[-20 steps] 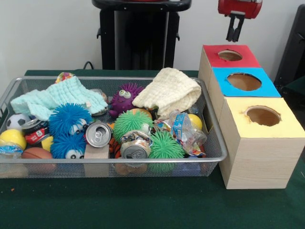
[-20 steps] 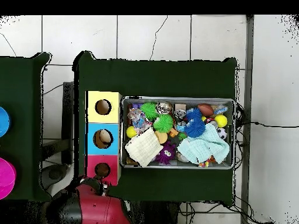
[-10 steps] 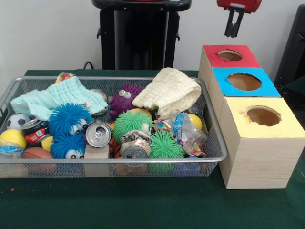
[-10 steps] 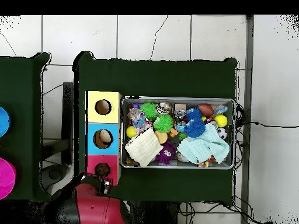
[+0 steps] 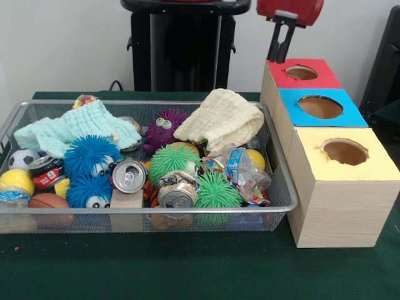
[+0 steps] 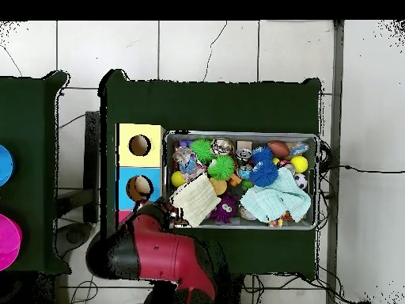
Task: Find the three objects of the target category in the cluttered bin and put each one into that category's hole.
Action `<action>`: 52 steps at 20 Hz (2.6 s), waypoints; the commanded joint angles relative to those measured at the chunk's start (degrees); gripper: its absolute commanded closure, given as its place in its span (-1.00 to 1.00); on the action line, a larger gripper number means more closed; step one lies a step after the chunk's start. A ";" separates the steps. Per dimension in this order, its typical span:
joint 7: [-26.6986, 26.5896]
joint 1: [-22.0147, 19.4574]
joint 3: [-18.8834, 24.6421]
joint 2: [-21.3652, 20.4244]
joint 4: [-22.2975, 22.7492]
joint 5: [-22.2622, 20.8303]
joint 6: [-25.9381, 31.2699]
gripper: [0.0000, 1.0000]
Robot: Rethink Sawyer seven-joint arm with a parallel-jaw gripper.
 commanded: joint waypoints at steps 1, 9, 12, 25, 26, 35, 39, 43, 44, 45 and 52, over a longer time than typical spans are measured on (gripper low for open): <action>-2.19 -4.69 2.51 5.02 -9.85 -8.50 -4.21 1.00; -2.49 -10.20 5.39 5.38 -11.93 -15.48 -6.23 1.00; -2.93 -12.40 7.36 5.11 -11.88 -17.71 -6.44 1.00; 3.66 -16.58 13.72 9.19 -7.92 -16.27 -4.19 -1.00; 3.85 -17.69 15.56 9.84 -6.93 -15.26 -3.41 -1.00; 9.12 -15.23 13.24 17.14 -9.30 -14.20 -8.35 -1.00; 10.95 -12.43 8.52 19.16 -9.92 -14.19 -11.31 -1.00; 11.87 -11.21 5.18 21.44 -9.85 -13.93 -15.92 -1.00; 12.05 -10.92 4.30 22.16 -10.03 -13.71 -17.13 -1.00; 12.16 -10.73 3.78 22.56 -9.87 -13.44 -17.86 -1.00; 13.75 -6.20 -3.42 28.84 -10.37 -7.46 -25.96 -1.00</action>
